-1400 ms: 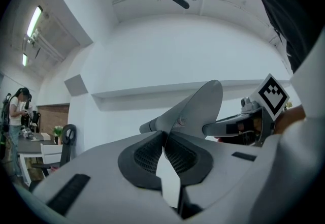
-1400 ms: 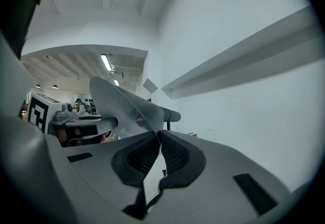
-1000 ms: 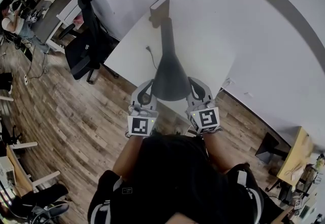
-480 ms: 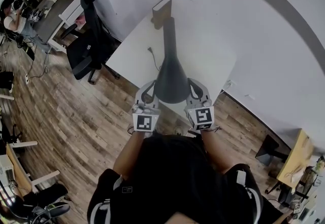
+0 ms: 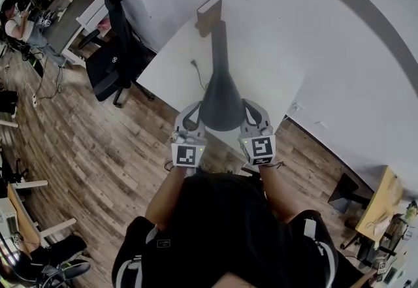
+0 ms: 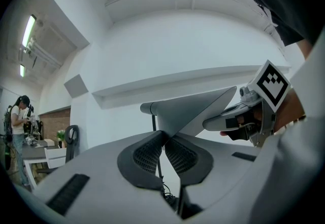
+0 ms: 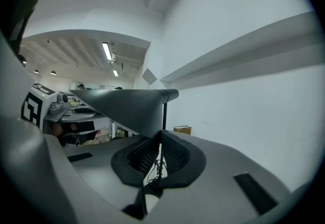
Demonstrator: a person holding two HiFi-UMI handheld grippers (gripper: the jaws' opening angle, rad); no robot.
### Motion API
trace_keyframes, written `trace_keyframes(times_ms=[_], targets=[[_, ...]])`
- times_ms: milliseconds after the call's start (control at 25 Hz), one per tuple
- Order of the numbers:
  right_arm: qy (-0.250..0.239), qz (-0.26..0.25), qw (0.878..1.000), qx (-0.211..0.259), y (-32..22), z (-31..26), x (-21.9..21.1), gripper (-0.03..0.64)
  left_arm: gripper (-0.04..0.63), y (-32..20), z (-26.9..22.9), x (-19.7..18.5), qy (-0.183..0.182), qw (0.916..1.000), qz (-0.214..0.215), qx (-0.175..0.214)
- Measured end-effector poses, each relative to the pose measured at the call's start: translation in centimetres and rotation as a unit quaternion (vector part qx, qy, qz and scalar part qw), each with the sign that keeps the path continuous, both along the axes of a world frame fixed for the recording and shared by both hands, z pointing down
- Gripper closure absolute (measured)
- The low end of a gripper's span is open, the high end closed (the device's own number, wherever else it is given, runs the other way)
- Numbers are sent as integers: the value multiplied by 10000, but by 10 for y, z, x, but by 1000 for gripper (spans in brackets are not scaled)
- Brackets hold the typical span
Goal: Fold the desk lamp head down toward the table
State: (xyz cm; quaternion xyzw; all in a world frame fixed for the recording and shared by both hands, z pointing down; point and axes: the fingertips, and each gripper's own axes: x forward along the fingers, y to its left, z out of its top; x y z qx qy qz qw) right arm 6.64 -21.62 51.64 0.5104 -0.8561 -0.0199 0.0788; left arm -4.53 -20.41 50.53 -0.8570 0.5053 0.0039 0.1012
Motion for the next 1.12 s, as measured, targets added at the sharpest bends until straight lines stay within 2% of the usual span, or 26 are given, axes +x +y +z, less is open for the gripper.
trace_keyframes(times_ms=[160,280,440,680,920,1120], targets=[[277,-79,9996,-27,0,-1,-1,591,558,0,-1,-1,-54,10000,6,46],[581,-136,9982,-53,5,-1,3,553,558,1,-1,1,163,9999,-17,-7],[1135,-377,9928,-13,19,-5,5,504,558,0,-1,0,207,9998,-31,-60],[1837,-889,9789,128,46,-20,-1,452,558,0,1,0,202,9998,-37,-83],[2471,-1098,9616,471,51,-33,-13,430,558,-1,0,0,176,9998,-12,16],[2767,-1230,9507,670,49,-33,-23,423,558,-2,3,1,36,10000,2,-34]])
